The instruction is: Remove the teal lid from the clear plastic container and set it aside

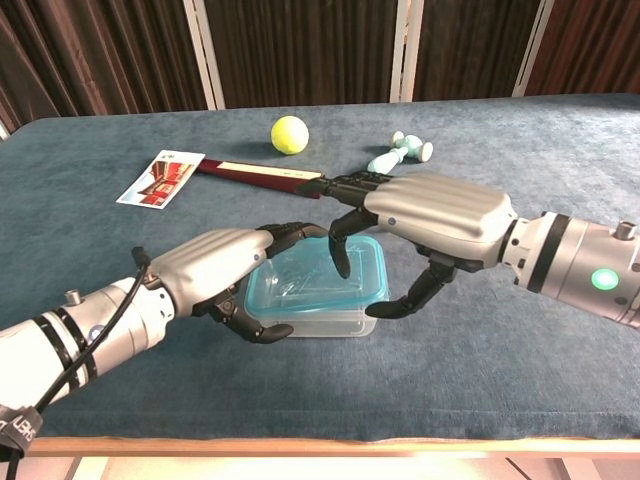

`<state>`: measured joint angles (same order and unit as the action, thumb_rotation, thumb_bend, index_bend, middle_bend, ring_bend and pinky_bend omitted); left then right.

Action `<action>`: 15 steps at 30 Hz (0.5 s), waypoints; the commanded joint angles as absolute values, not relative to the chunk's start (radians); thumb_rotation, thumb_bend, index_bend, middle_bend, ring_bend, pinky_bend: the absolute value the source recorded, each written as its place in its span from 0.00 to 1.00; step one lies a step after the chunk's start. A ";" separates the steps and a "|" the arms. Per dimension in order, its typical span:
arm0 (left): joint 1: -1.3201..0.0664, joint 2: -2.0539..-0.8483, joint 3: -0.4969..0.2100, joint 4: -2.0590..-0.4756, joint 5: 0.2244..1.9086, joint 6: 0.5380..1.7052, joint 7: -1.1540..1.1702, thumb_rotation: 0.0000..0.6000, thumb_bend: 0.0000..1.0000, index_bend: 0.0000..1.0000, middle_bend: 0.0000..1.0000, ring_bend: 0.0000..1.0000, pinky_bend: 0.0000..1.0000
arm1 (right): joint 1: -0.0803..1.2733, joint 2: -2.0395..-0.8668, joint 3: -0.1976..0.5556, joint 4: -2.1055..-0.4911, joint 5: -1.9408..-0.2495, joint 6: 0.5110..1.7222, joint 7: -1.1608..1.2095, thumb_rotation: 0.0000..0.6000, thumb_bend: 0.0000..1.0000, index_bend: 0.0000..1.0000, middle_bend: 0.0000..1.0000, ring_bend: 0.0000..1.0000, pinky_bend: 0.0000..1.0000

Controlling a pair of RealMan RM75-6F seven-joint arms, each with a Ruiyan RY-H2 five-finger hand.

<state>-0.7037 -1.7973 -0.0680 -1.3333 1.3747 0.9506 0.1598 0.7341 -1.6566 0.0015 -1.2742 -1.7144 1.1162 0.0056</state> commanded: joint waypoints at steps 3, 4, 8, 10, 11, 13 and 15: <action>-0.701 -1.792 -0.066 -1.342 1.383 0.959 0.158 1.00 0.32 0.00 0.71 0.55 0.65 | 0.741 -1.664 0.006 -1.263 -1.714 1.115 0.000 1.00 0.37 0.61 0.07 0.00 0.00; -0.699 -1.789 -0.065 -1.346 1.386 0.962 0.157 1.00 0.32 0.00 0.71 0.55 0.65 | 0.742 -1.669 0.007 -1.256 -1.715 1.115 -0.002 1.00 0.37 0.61 0.07 0.00 0.00; -0.694 -1.780 -0.059 -1.355 1.394 0.968 0.152 1.00 0.32 0.00 0.71 0.55 0.65 | 0.745 -1.688 0.013 -1.229 -1.711 1.119 0.000 1.00 0.39 0.62 0.09 0.00 0.00; -0.692 -1.777 -0.055 -1.359 1.399 0.971 0.150 1.00 0.32 0.00 0.71 0.55 0.65 | 0.746 -1.700 0.019 -1.215 -1.708 1.125 0.001 1.00 0.42 0.63 0.10 0.00 0.00; -0.691 -1.776 -0.054 -1.360 1.401 0.972 0.149 1.00 0.32 0.00 0.71 0.55 0.65 | 0.747 -1.704 0.022 -1.209 -1.707 1.125 0.001 1.00 0.43 0.64 0.10 0.00 0.00; -0.690 -1.772 -0.053 -1.365 1.405 0.975 0.146 1.00 0.32 0.00 0.71 0.55 0.65 | 0.751 -1.713 0.027 -1.197 -1.702 1.123 0.000 1.00 0.46 0.65 0.11 0.00 0.00; -0.688 -1.769 -0.052 -1.370 1.410 0.979 0.144 1.00 0.32 0.00 0.71 0.55 0.65 | 0.754 -1.721 0.032 -1.186 -1.695 1.120 0.000 1.00 0.47 0.66 0.12 0.00 0.00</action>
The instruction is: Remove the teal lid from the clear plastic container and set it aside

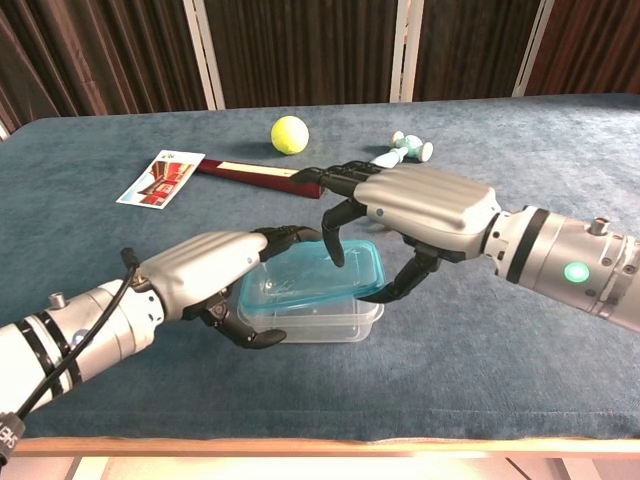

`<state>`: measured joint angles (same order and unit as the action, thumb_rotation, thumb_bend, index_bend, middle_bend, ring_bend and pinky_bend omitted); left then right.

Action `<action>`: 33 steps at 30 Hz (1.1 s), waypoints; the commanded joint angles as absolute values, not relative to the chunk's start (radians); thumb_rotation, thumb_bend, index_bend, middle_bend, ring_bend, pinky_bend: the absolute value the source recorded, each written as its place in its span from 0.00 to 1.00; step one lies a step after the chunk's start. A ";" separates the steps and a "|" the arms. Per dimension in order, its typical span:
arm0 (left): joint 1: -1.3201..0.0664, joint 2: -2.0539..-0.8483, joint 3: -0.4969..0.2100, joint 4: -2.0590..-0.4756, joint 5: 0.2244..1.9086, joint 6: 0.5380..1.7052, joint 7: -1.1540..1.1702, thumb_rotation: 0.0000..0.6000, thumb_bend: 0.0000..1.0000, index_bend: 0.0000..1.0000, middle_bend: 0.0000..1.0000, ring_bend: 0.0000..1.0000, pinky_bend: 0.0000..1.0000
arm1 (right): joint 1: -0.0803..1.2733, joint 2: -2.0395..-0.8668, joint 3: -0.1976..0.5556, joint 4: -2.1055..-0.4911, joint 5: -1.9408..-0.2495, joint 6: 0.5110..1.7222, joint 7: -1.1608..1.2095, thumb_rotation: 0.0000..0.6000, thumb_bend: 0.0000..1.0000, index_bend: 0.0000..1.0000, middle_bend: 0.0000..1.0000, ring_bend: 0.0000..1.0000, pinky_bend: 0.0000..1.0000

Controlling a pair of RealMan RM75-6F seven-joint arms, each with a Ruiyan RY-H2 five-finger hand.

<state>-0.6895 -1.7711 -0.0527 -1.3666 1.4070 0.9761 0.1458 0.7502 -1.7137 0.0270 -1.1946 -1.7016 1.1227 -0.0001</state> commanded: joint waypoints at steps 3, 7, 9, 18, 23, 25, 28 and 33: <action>-0.686 -1.764 -0.052 -1.376 1.414 0.983 0.139 1.00 0.32 0.00 0.71 0.55 0.65 | 0.755 -1.730 0.034 -1.177 -1.694 1.124 0.003 1.00 0.50 0.69 0.13 0.00 0.00; -0.684 -1.764 -0.053 -1.379 1.420 0.988 0.123 1.00 0.32 0.00 0.71 0.55 0.63 | 0.757 -1.740 0.028 -1.165 -1.700 1.129 0.005 1.00 0.60 0.72 0.16 0.00 0.00; -0.684 -1.764 -0.054 -1.376 1.423 0.989 0.115 1.00 0.32 0.00 0.71 0.55 0.63 | 0.759 -1.741 0.026 -1.165 -1.704 1.131 0.008 1.00 0.66 0.73 0.16 0.00 0.00; -0.683 -1.767 -0.053 -1.370 1.458 1.006 0.022 1.00 0.33 0.00 0.61 0.45 0.43 | 0.757 -1.742 0.025 -1.166 -1.711 1.155 0.006 1.00 0.75 0.75 0.17 0.00 0.00; -0.695 -1.755 -0.040 -1.356 1.503 1.001 -0.078 1.00 0.33 0.00 0.35 0.23 0.29 | 0.755 -1.733 0.029 -1.175 -1.709 1.165 -0.004 1.00 0.77 0.76 0.17 0.00 0.00; -0.698 -1.751 -0.035 -1.355 1.516 1.004 -0.109 1.00 0.33 0.00 0.25 0.14 0.24 | 0.755 -1.729 0.031 -1.179 -1.708 1.169 -0.008 1.00 0.77 0.76 0.17 0.00 0.00; -0.695 -1.754 -0.032 -1.346 1.531 1.018 -0.142 1.00 0.33 0.00 0.17 0.05 0.21 | 0.754 -1.724 0.031 -1.182 -1.708 1.171 -0.008 1.00 0.77 0.76 0.17 0.00 0.00; -0.697 -1.761 -0.027 -1.327 1.550 1.030 -0.173 1.00 0.33 0.00 0.04 0.00 0.15 | 0.753 -1.722 0.032 -1.181 -1.706 1.174 -0.008 1.00 0.77 0.76 0.17 0.00 0.00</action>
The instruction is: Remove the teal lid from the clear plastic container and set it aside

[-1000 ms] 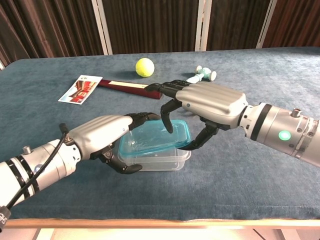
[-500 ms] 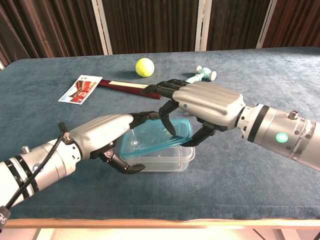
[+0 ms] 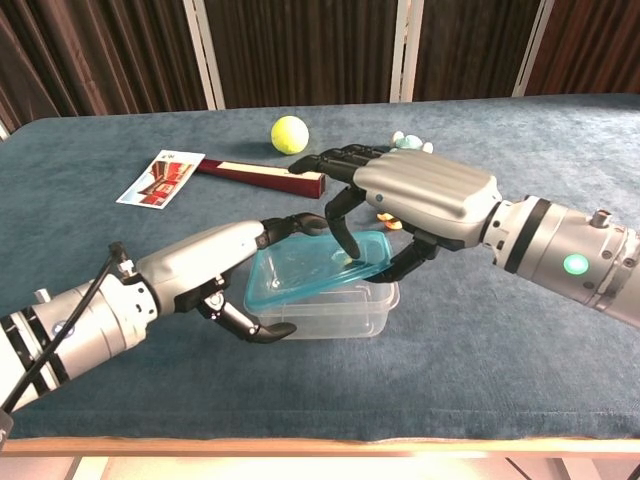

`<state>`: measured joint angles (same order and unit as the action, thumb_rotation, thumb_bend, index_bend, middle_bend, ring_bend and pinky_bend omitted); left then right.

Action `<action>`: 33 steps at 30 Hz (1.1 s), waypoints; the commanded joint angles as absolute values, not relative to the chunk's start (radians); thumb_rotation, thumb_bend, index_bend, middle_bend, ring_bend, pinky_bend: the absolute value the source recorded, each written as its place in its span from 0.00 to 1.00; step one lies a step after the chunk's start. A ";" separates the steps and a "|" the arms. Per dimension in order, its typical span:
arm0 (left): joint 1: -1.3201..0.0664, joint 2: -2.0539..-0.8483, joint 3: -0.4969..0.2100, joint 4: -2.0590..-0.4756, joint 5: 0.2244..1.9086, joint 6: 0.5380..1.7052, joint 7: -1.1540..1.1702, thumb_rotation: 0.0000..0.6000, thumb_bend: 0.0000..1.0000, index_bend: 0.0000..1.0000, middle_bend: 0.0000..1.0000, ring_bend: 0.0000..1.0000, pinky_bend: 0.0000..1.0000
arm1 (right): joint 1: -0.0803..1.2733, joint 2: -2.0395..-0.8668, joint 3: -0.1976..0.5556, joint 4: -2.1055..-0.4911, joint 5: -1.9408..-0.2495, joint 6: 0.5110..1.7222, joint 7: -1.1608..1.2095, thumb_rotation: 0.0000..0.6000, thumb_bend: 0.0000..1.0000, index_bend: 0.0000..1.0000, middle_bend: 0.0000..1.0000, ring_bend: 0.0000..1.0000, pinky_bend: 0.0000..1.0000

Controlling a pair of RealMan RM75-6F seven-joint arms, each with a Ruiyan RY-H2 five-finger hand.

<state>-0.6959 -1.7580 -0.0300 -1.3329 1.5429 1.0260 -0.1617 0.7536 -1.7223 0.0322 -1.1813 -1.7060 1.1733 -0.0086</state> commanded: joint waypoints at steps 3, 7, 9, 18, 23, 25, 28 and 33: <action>-0.695 -1.771 -0.027 -1.306 1.566 1.054 -0.185 1.00 0.32 0.00 0.00 0.00 0.07 | 0.753 -1.723 0.034 -1.178 -1.708 1.182 -0.008 1.00 0.77 0.76 0.17 0.00 0.00; -0.691 -1.786 -0.031 -1.279 1.559 1.059 -0.197 1.00 0.28 0.00 0.00 0.00 0.00 | 0.752 -1.727 0.034 -1.172 -1.708 1.185 -0.015 1.00 0.77 0.76 0.17 0.00 0.00; -0.691 -1.790 -0.033 -1.266 1.554 1.057 -0.187 1.00 0.27 0.00 0.00 0.00 0.00 | 0.752 -1.729 0.033 -1.170 -1.707 1.185 -0.016 1.00 0.77 0.76 0.17 0.00 0.00; -0.691 -1.778 -0.032 -1.270 1.547 1.051 -0.130 1.00 0.31 0.00 0.00 0.00 0.00 | 0.750 -1.724 0.039 -1.177 -1.699 1.189 -0.011 1.00 0.77 0.76 0.17 0.00 0.00; -0.690 -1.759 -0.023 -1.300 1.530 1.022 -0.140 1.00 0.34 0.00 0.00 0.00 0.00 | 0.749 -1.719 0.035 -1.184 -1.695 1.182 -0.006 1.00 0.77 0.76 0.17 0.00 0.00; -0.685 -1.761 -0.023 -1.296 1.535 1.036 -0.153 1.00 0.34 0.00 0.00 0.00 0.00 | 0.749 -1.719 0.032 -1.179 -1.697 1.180 -0.011 1.00 0.77 0.76 0.17 0.00 0.00; -0.680 -1.762 -0.025 -1.286 1.545 1.058 -0.162 1.00 0.34 0.00 0.00 0.00 0.00 | 0.749 -1.721 0.035 -1.175 -1.698 1.186 -0.013 1.00 0.77 0.76 0.17 0.00 0.00; -0.665 -1.751 -0.028 -1.280 1.550 1.093 -0.147 1.00 0.33 0.00 0.00 0.00 0.00 | 0.747 -1.711 0.045 -1.180 -1.701 1.208 -0.006 1.00 0.77 0.76 0.17 0.00 0.00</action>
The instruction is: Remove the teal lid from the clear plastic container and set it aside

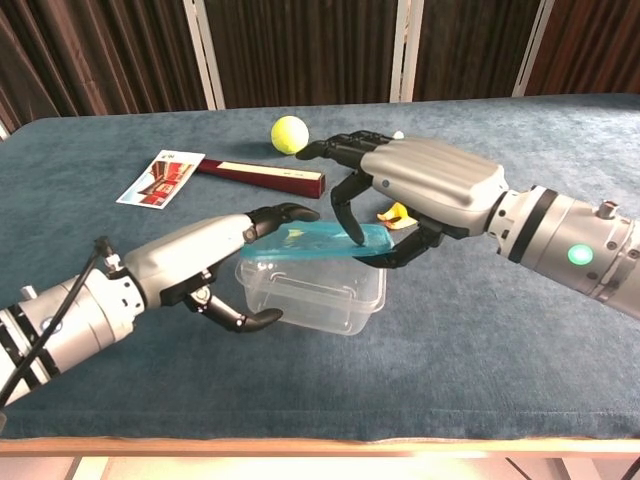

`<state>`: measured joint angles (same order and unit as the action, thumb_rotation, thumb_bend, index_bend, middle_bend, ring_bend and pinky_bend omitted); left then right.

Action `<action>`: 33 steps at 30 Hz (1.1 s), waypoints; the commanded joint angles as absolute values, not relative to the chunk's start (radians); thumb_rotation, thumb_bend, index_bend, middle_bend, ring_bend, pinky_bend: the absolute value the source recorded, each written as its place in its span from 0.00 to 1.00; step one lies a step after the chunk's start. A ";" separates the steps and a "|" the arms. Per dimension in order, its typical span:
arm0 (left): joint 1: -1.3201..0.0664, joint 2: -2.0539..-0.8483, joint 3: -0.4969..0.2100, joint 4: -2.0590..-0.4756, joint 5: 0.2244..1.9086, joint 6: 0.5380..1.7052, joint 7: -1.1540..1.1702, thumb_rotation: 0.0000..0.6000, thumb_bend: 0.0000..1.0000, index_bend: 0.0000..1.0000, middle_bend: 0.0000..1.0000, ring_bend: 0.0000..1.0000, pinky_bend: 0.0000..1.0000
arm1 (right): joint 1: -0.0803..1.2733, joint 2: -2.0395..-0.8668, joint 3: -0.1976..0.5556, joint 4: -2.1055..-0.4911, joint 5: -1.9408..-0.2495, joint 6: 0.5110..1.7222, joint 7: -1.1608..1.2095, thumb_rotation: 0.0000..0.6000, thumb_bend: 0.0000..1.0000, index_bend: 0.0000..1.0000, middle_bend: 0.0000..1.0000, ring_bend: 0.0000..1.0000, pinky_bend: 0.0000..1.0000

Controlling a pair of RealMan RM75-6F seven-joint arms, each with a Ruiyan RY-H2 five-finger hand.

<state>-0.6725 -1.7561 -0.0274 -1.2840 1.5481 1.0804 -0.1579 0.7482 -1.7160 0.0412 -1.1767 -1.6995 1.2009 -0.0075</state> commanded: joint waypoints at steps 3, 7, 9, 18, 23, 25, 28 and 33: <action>-0.655 -1.747 -0.030 -1.274 1.544 1.103 -0.144 1.00 0.32 0.00 0.00 0.00 0.00 | 0.745 -1.697 0.050 -1.191 -1.701 1.218 -0.009 1.00 0.77 0.76 0.17 0.00 0.00; -0.650 -1.739 -0.035 -1.271 1.536 1.104 -0.157 1.00 0.32 0.00 0.00 0.00 0.00 | 0.741 -1.674 0.052 -1.211 -1.702 1.227 -0.018 1.00 0.77 0.76 0.18 0.00 0.00; -0.647 -1.735 -0.035 -1.271 1.538 1.110 -0.158 1.00 0.32 0.00 0.00 0.00 0.00 | 0.738 -1.663 0.054 -1.221 -1.703 1.233 -0.020 1.00 0.77 0.76 0.18 0.00 0.00; -0.634 -1.711 -0.040 -1.278 1.542 1.140 -0.154 1.00 0.30 0.00 0.00 0.00 0.00 | 0.727 -1.614 0.068 -1.252 -1.711 1.277 -0.008 1.00 0.77 0.76 0.18 0.00 0.00; -0.607 -1.645 -0.047 -1.296 1.538 1.182 -0.135 1.00 0.31 0.00 0.00 0.00 0.00 | 0.691 -1.537 0.068 -1.237 -1.715 1.331 -0.026 1.00 0.77 0.76 0.18 0.00 0.00; -0.596 -1.617 -0.050 -1.302 1.528 1.191 -0.131 1.00 0.31 0.00 0.00 0.00 0.00 | 0.672 -1.517 0.061 -1.212 -1.703 1.335 -0.026 1.00 0.77 0.76 0.18 0.00 0.00; -0.575 -1.584 -0.053 -1.307 1.510 1.201 -0.146 1.00 0.31 0.00 0.00 0.00 0.00 | 0.643 -1.503 0.042 -1.148 -1.688 1.332 -0.025 1.00 0.77 0.76 0.18 0.00 0.00; -0.548 -1.559 -0.054 -1.292 1.491 1.214 -0.182 1.00 0.31 0.00 0.00 0.00 0.00 | 0.595 -1.532 0.000 -1.007 -1.666 1.313 0.021 1.00 0.77 0.76 0.18 0.00 0.00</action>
